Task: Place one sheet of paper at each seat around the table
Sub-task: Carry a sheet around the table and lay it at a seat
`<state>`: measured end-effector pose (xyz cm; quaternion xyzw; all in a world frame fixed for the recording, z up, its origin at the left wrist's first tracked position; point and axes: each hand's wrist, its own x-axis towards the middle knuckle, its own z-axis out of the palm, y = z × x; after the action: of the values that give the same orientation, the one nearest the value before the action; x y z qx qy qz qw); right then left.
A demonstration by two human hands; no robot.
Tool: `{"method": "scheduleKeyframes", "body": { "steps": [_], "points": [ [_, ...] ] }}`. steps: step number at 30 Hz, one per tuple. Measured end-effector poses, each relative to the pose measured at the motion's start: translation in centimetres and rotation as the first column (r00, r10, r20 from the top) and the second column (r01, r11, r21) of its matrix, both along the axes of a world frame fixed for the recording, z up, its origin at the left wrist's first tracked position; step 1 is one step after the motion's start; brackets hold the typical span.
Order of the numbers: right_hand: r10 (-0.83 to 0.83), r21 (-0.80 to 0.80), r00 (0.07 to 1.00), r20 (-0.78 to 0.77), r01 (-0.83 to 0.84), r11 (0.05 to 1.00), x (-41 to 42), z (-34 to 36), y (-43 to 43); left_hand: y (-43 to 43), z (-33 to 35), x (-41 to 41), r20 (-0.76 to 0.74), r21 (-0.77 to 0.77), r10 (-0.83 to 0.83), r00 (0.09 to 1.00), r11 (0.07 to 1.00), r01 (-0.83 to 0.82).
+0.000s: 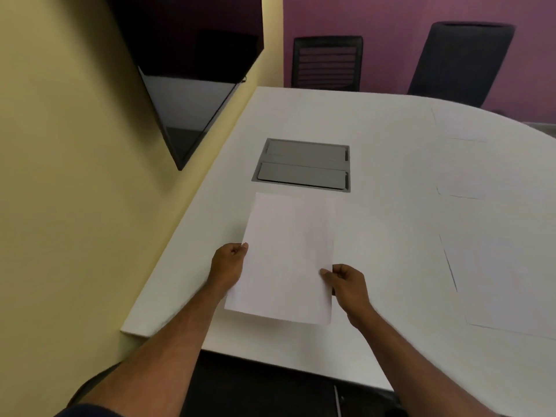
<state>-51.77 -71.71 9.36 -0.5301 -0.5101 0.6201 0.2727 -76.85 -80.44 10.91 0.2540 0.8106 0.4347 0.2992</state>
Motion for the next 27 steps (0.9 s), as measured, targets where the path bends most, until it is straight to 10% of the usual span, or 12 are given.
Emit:
{"method": "scheduleKeyframes", "body": {
  "steps": [20,27],
  "points": [
    [-0.032,-0.011,0.895,0.444,0.042,0.999,-8.6,-11.0,4.7,0.1,-12.9,-7.7,0.012,-0.145,-0.088,0.996,0.985,0.089],
    [0.166,0.198,0.584,0.795,-0.507,0.839,-8.0,-12.4,3.0,-0.1,-14.1,-8.2,-0.003,-0.162,-0.076,0.997,0.984,0.074]
  ]
}}
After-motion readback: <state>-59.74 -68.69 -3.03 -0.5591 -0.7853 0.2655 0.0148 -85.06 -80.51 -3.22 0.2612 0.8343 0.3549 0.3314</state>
